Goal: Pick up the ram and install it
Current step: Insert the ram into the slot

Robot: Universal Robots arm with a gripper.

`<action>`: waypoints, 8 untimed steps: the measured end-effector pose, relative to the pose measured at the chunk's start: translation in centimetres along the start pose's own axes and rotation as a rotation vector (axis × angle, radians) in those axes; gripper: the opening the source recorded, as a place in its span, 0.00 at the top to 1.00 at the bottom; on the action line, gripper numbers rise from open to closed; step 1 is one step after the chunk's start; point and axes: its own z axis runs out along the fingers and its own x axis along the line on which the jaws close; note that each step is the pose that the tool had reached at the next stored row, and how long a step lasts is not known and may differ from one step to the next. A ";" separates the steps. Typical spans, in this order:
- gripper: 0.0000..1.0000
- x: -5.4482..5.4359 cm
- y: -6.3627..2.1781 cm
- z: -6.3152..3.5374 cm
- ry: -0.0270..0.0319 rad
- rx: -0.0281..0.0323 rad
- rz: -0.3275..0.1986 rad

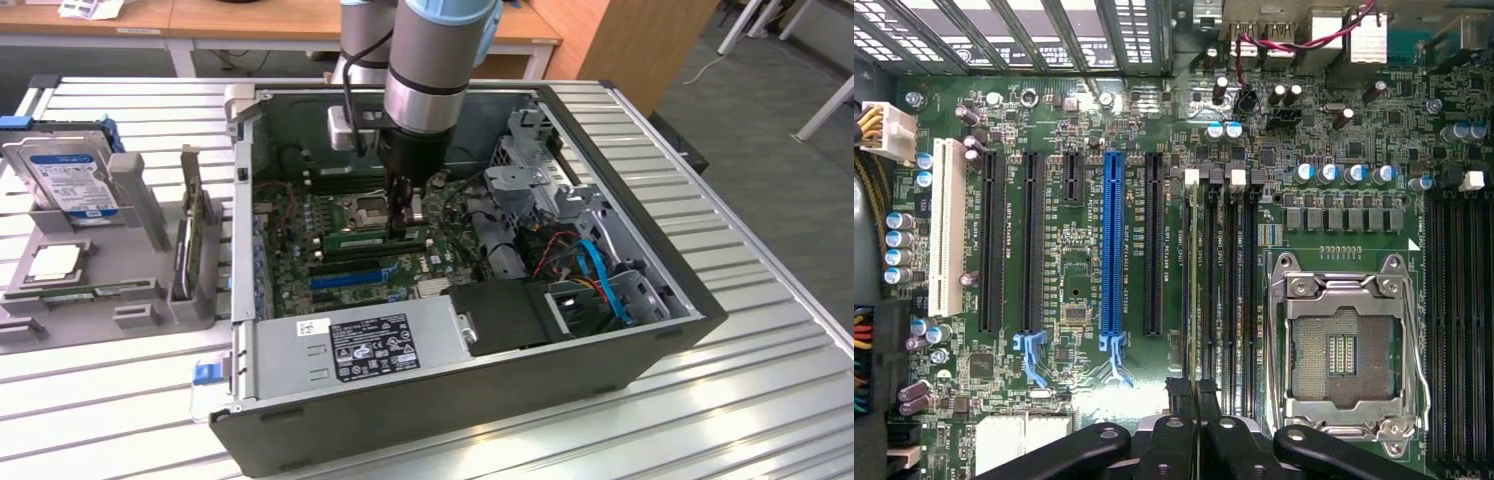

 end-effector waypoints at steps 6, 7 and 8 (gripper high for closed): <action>0.88 -0.1 0.00 0.01 0.0003 -0.0001 0.000; 0.88 -0.1 0.00 0.01 0.0003 -0.0001 0.000; 0.88 -0.1 0.00 0.01 0.0002 -0.0001 0.000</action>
